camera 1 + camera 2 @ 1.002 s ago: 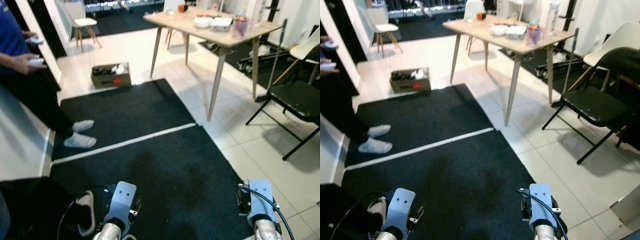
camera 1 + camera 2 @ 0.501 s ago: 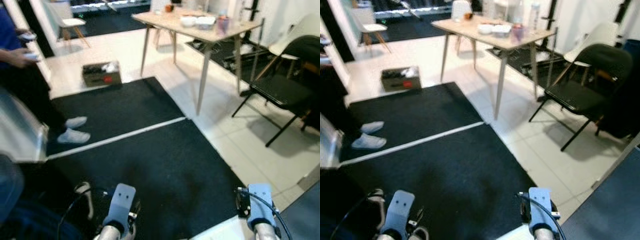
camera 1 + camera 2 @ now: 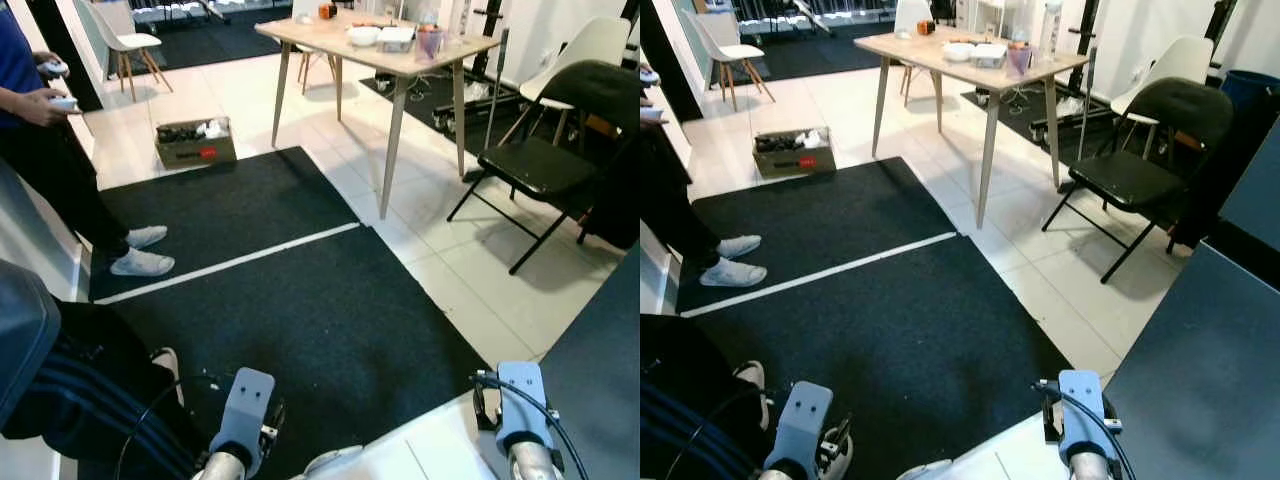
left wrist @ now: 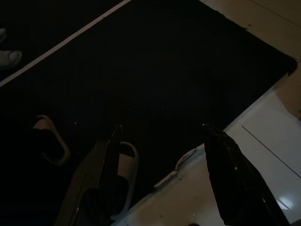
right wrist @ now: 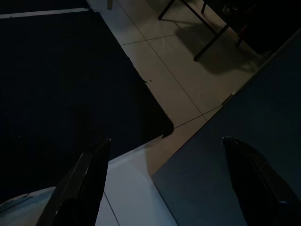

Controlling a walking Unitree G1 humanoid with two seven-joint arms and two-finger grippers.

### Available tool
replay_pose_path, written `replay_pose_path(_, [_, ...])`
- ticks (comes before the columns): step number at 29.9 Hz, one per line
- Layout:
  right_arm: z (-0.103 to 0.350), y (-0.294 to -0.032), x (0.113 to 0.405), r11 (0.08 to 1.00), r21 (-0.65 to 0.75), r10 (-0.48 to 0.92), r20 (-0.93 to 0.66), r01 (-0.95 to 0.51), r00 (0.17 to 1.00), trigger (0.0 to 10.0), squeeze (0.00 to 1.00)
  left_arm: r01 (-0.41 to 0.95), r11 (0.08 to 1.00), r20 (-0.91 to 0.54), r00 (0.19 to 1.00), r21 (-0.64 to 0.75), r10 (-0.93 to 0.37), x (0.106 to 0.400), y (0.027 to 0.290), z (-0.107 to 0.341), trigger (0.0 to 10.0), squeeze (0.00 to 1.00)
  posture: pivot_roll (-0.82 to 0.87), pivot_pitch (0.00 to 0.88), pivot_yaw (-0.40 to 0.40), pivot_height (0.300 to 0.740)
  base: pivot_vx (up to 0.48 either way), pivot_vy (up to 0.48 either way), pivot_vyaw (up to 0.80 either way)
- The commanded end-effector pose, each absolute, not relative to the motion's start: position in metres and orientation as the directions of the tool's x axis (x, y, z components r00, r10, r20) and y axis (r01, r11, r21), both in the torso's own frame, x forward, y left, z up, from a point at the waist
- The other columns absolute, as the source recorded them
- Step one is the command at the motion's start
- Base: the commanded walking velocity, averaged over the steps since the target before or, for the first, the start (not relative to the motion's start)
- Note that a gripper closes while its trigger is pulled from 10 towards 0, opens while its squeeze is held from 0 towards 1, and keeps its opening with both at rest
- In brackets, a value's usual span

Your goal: Restocking fridge

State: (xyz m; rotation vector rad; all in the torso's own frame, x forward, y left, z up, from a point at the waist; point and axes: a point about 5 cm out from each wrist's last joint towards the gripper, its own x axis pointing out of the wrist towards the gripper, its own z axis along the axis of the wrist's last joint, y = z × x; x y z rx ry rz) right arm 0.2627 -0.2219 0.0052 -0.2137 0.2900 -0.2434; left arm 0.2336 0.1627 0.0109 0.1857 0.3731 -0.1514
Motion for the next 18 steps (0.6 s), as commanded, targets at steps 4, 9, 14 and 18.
replay_pose_path(4, [0.0033,-0.2227,0.2603,0.948,-0.237,-0.271,-0.262,0.210,0.926,10.0,0.00,0.181,0.972,-0.393,0.913,0.152,-0.109,0.2304,0.1638,0.0069,10.0,0.00,-0.08,0.109,0.034,0.740,0.000,0.000,0.00])
replay_pose_path(9, [0.0034,-0.2227,0.2604,0.948,-0.237,-0.271,-0.262,0.210,0.926,10.0,0.00,0.180,0.972,-0.395,0.913,0.151,-0.108,0.2303,0.1637,0.0067,10.0,0.00,-0.08,0.110,0.032,0.740,0.000,0.000,0.00])
replay_pose_path(14, [0.0034,-0.2228,0.2603,0.948,-0.238,-0.271,-0.262,0.210,0.926,10.0,0.00,0.178,0.973,-0.393,0.913,0.148,-0.107,0.2302,0.1635,0.0067,10.0,0.00,-0.08,0.110,0.032,0.740,0.000,0.000,0.00])
replay_pose_path(18, [0.0033,-0.2227,0.2601,0.948,-0.237,-0.271,-0.262,0.210,0.926,10.0,0.00,0.175,0.974,-0.393,0.913,0.145,-0.106,0.2301,0.1635,0.0065,10.0,0.00,-0.08,0.109,0.031,0.740,0.000,0.000,0.00])
